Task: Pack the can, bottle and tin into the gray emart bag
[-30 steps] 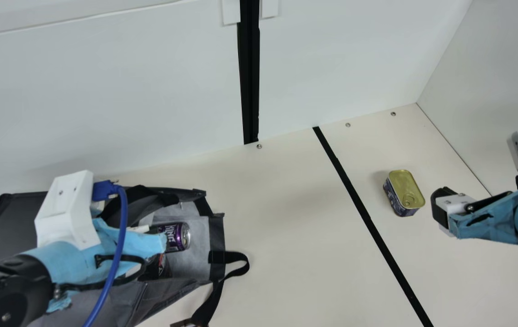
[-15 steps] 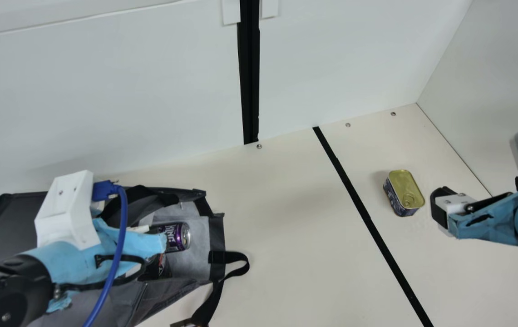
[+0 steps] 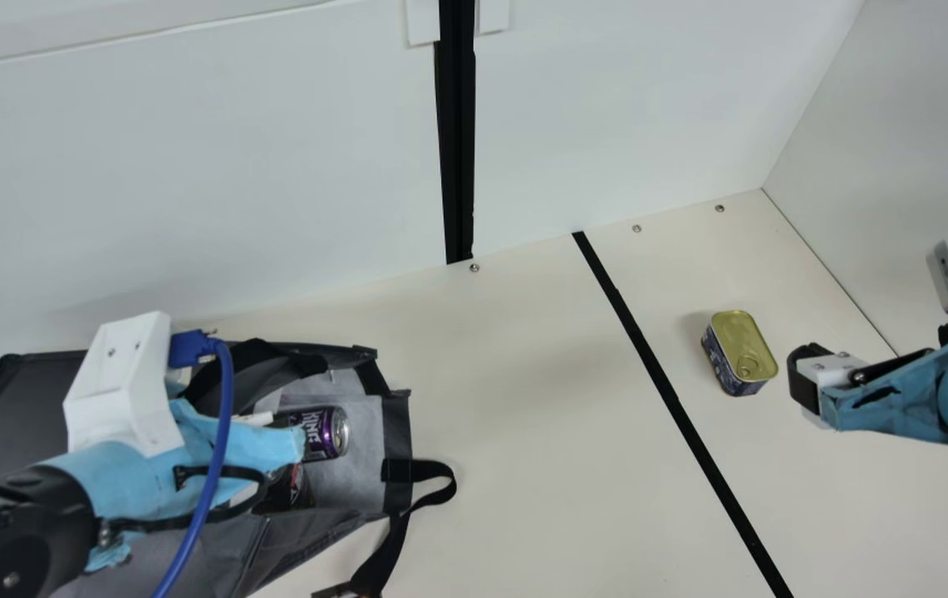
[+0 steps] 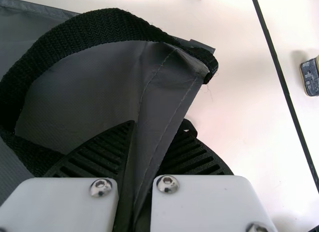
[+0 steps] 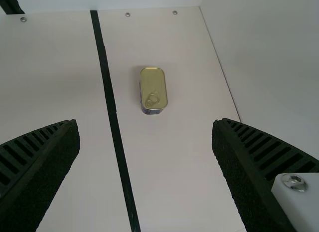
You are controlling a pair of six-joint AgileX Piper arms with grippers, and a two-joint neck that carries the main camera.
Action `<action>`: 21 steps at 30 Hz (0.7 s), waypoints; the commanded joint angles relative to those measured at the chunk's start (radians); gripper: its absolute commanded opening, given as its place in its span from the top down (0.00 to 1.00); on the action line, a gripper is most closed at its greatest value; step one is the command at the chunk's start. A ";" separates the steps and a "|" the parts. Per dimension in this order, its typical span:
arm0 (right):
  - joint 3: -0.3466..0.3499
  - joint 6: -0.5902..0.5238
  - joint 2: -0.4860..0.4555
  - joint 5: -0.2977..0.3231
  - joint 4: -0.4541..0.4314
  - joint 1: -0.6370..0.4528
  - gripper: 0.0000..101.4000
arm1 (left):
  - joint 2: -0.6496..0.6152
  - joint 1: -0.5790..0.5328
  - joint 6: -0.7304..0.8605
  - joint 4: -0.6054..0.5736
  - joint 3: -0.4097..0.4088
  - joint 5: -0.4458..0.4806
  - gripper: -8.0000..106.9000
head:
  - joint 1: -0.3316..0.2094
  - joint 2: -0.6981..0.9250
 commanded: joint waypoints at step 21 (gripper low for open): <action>-0.077 -0.091 0.144 0.002 0.057 -0.077 0.10 | 0.000 0.000 0.000 0.000 0.000 0.000 0.84 | -0.023 -0.001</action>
